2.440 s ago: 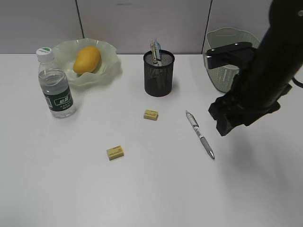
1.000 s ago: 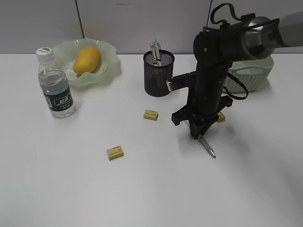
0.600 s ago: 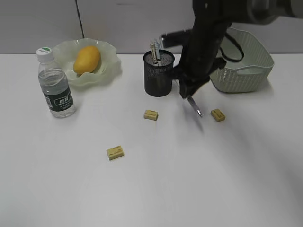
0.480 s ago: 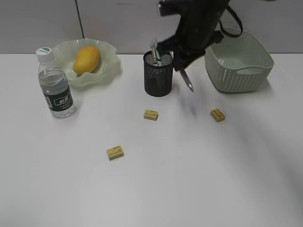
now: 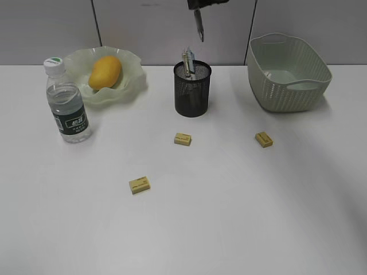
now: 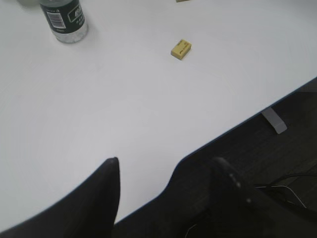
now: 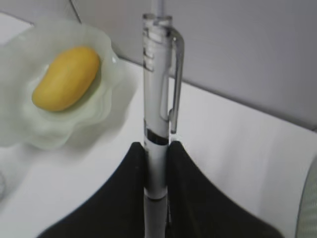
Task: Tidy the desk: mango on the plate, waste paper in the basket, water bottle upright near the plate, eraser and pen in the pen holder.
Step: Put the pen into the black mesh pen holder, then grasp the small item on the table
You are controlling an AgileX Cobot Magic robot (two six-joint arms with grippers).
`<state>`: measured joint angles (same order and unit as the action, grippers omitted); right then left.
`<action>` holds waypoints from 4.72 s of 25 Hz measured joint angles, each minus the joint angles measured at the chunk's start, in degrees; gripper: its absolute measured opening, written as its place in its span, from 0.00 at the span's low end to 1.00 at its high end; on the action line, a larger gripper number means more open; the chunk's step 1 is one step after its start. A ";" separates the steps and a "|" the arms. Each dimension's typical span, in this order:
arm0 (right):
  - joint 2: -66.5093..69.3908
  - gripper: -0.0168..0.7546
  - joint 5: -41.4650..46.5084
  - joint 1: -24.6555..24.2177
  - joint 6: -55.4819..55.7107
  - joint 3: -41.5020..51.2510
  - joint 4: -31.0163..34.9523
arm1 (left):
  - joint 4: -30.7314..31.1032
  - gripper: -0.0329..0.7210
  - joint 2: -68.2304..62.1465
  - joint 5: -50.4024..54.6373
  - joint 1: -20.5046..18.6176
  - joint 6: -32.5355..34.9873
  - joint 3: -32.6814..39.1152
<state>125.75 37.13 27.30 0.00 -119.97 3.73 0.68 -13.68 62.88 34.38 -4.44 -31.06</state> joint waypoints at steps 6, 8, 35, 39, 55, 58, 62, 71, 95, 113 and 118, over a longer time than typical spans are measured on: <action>3.82 0.18 -5.97 0.00 0.00 0.20 0.00 | -0.21 0.62 0.00 0.00 0.00 0.00 0.00; 5.27 0.18 -6.12 0.00 0.00 0.41 0.00 | -0.31 0.62 0.00 0.00 0.00 0.00 0.00; 7.01 0.50 -16.26 0.00 0.00 10.46 1.16 | -0.16 0.62 0.00 0.00 0.00 0.00 0.00; 7.01 0.63 -13.51 0.00 0.00 10.46 1.28 | -0.16 0.62 0.00 0.00 0.00 0.00 0.00; -1.07 0.66 16.95 0.00 -5.26 10.46 0.52 | -0.16 0.62 0.00 -0.05 0.00 0.00 0.00; -1.70 0.66 24.70 0.00 -5.46 10.46 -0.38 | -0.16 0.62 0.00 -0.05 0.00 0.00 0.00; -1.77 0.66 31.48 0.00 -5.46 10.46 -0.44 | -0.16 0.62 0.00 -0.05 0.00 0.00 0.00; -11.77 0.66 31.80 0.00 -4.15 19.48 1.05 | 0.02 0.62 0.00 -0.05 0.00 0.00 0.00; -64.82 0.66 25.63 0.00 -2.63 70.27 1.05 | -0.35 0.62 0.00 -0.15 0.00 0.00 0.00; -100.97 0.66 20.23 0.00 -1.16 88.43 1.40 | -0.24 0.62 -2.07 -2.29 0.00 0.00 0.00; -103.02 0.66 18.63 0.00 0.00 89.30 0.96 | -0.24 0.62 -11.72 -7.07 0.00 0.00 -1.41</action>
<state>22.73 55.75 27.30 0.00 -30.67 4.69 0.44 -25.41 55.81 34.38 -4.44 -32.47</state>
